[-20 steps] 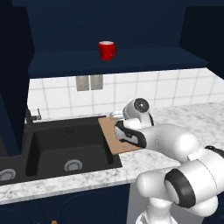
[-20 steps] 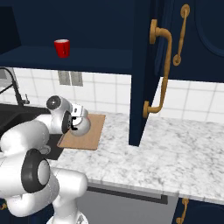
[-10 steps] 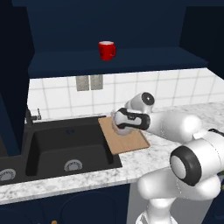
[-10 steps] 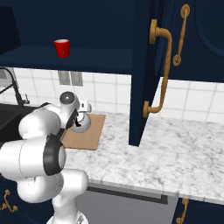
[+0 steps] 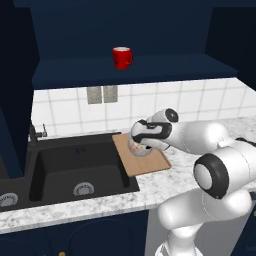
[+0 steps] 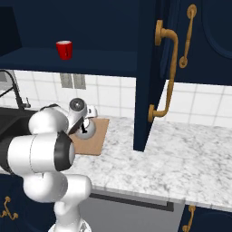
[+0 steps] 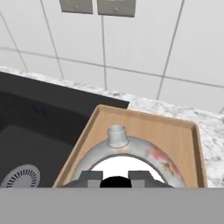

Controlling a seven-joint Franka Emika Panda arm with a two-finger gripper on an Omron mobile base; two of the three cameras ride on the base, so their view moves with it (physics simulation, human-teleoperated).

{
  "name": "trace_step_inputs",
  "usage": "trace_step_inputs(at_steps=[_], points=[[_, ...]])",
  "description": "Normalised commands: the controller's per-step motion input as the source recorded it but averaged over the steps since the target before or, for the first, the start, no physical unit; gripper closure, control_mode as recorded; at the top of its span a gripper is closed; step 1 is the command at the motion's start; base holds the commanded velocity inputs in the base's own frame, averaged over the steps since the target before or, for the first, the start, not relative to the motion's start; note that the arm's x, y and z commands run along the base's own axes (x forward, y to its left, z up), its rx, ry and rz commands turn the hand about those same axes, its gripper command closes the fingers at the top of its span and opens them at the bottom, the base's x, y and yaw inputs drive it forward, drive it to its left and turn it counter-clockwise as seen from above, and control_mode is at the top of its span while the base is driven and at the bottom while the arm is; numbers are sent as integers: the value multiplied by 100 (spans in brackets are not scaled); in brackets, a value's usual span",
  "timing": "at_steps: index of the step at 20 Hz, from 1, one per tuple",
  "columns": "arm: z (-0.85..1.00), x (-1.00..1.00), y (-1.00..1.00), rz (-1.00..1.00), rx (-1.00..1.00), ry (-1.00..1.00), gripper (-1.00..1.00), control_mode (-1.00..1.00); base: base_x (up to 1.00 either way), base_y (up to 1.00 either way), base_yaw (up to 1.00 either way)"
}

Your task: Pick the kettle from the counter and place it on the tray. Then pick the mug from the cabinet and place it on the tray. Then close the cabinet doors.

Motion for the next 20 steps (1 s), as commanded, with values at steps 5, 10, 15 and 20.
trace_step_inputs(at_steps=[5,10,15,20], points=[[0,26,0,0,-3,0,-100,-100,0,0,0],[1,27,0,0,-1,0,-100,-100,0,0,0],[19,-18,0,0,-4,0,-100,-100,0,0,0],[33,-54,1,-5,-3,-9,-100,-100,0,0,0]])
